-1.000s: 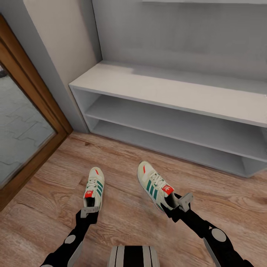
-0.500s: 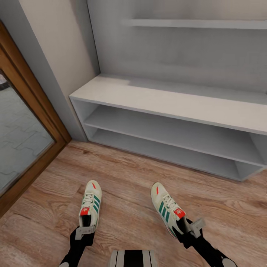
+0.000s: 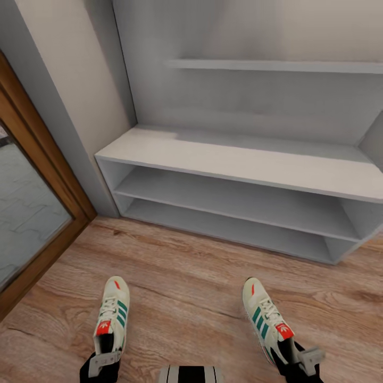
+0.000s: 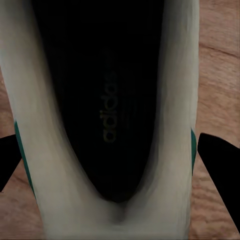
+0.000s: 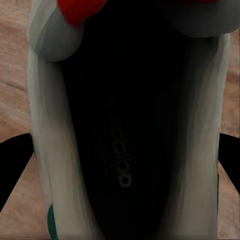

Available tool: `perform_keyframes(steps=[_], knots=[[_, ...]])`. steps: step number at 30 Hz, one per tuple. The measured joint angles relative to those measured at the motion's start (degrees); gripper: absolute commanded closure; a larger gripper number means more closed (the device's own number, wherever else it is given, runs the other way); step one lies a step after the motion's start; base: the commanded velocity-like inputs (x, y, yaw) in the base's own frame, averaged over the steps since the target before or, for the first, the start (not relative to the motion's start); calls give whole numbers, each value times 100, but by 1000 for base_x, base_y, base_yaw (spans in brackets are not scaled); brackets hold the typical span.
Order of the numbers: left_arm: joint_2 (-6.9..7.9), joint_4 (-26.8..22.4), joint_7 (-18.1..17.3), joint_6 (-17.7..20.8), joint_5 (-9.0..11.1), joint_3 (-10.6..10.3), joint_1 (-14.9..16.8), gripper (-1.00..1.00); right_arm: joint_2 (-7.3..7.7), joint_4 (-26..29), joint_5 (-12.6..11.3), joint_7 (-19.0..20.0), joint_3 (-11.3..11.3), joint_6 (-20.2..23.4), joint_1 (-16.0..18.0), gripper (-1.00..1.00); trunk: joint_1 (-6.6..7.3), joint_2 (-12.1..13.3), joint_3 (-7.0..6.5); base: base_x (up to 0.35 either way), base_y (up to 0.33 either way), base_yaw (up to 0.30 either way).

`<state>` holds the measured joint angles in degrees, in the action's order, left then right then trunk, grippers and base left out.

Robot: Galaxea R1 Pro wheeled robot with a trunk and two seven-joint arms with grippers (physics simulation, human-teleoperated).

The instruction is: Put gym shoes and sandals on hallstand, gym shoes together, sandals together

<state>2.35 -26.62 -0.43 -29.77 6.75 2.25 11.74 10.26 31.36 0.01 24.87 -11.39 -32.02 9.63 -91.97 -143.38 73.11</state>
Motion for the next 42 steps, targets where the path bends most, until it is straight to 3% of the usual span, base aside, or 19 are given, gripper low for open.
perform_keyframes(steps=[5,9,29,42], knots=[[181,-111,0,-28,5,13,-191,100,13,-214,8,6,-477,-109,0,100,13,7,-154,0,0,-116],[241,-312,-1,-31,-10,11,-388,100,-35,-296,39,11,-600,-127,-1,100,23,12,-276,0,0,-117],[236,-259,-1,-28,-18,4,-450,100,-59,-556,15,-1,-615,-138,-1,100,420,729,-818,0,0,-99],[230,-258,-1,-31,-33,-9,-460,100,-80,-590,16,-1,-615,-137,-1,100,420,730,-932,0,0,-154]])
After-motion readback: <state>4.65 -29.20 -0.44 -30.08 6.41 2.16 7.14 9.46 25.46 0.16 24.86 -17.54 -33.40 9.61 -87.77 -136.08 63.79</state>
